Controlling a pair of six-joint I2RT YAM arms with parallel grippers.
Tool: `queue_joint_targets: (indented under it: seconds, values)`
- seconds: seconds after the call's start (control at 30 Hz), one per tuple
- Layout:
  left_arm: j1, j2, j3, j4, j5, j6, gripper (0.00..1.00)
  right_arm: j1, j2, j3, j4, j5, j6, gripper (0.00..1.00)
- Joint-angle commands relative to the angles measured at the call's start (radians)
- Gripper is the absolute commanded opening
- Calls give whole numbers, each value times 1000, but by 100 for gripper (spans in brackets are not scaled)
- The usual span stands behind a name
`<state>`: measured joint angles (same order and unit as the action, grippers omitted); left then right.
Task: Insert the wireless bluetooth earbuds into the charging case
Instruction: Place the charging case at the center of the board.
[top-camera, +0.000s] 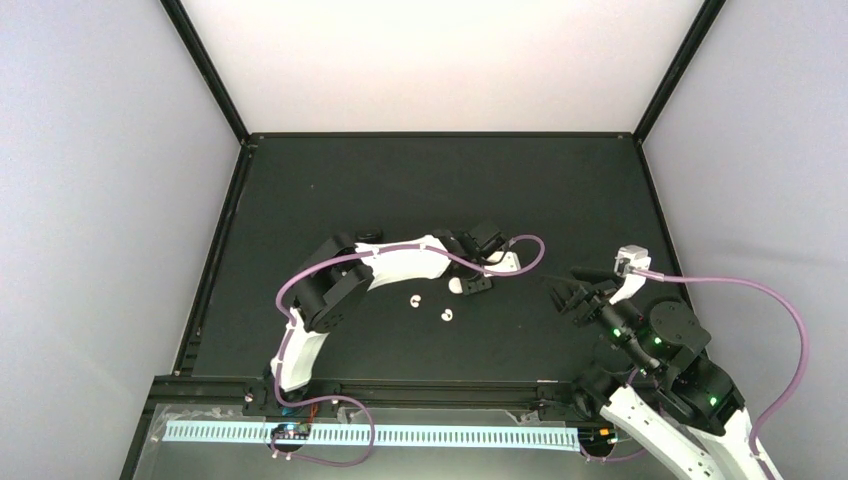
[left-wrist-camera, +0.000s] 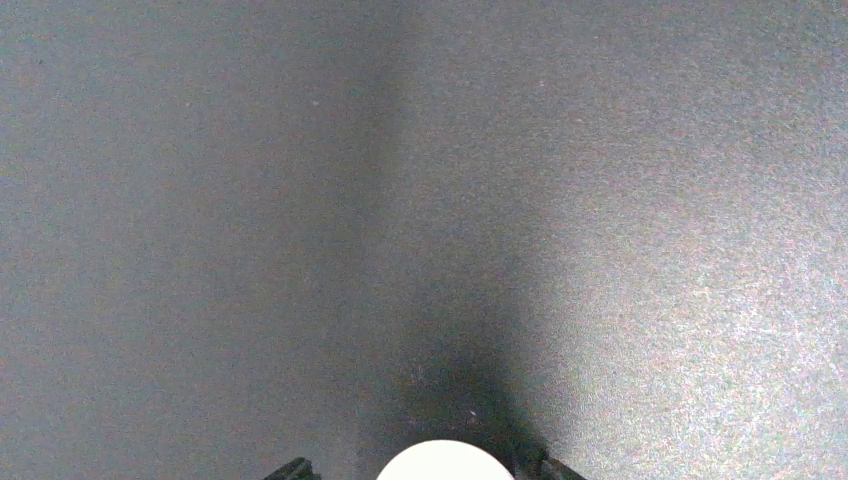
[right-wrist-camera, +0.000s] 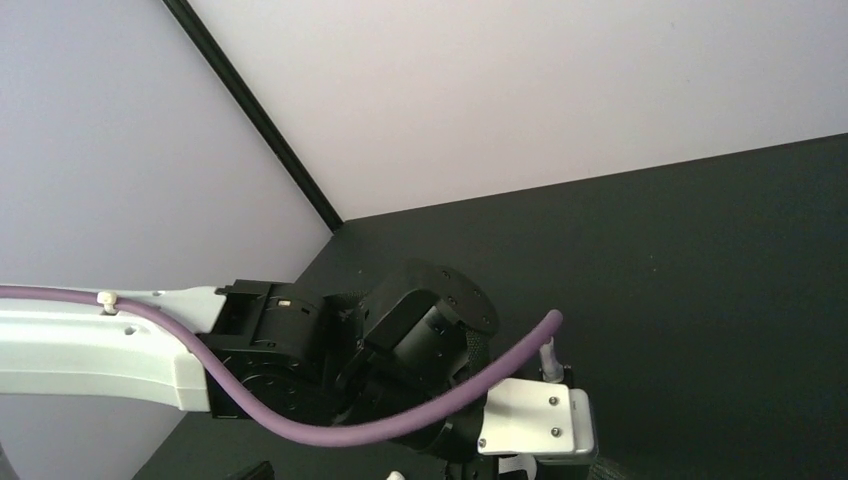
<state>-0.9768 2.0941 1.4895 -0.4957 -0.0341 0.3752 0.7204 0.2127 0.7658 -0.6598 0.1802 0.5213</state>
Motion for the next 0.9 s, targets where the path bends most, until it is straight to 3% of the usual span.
queue_joint_targets:
  seconds: [0.0,0.13,0.33,0.5,0.73,0.87]
  values:
    - [1,7,16,-5,1,-7,65,0,18,3,-7,17,-7,82]
    - [21,-66,12,24,-17,-34,98,1,41,19,3,19,-19,82]
    - [109,-255,-19,76,-12,-142,99,0,87,24,39,15,-20,82]
    - [281,-483,-192,171,55,-307,99,1,168,-36,143,0,14,82]
    - [574,-885,-417,202,26,-581,99,-2,537,-136,424,-57,120,82]
    - [602,-1078,-550,214,-61,-668,99,-9,802,-146,621,-103,153,81]
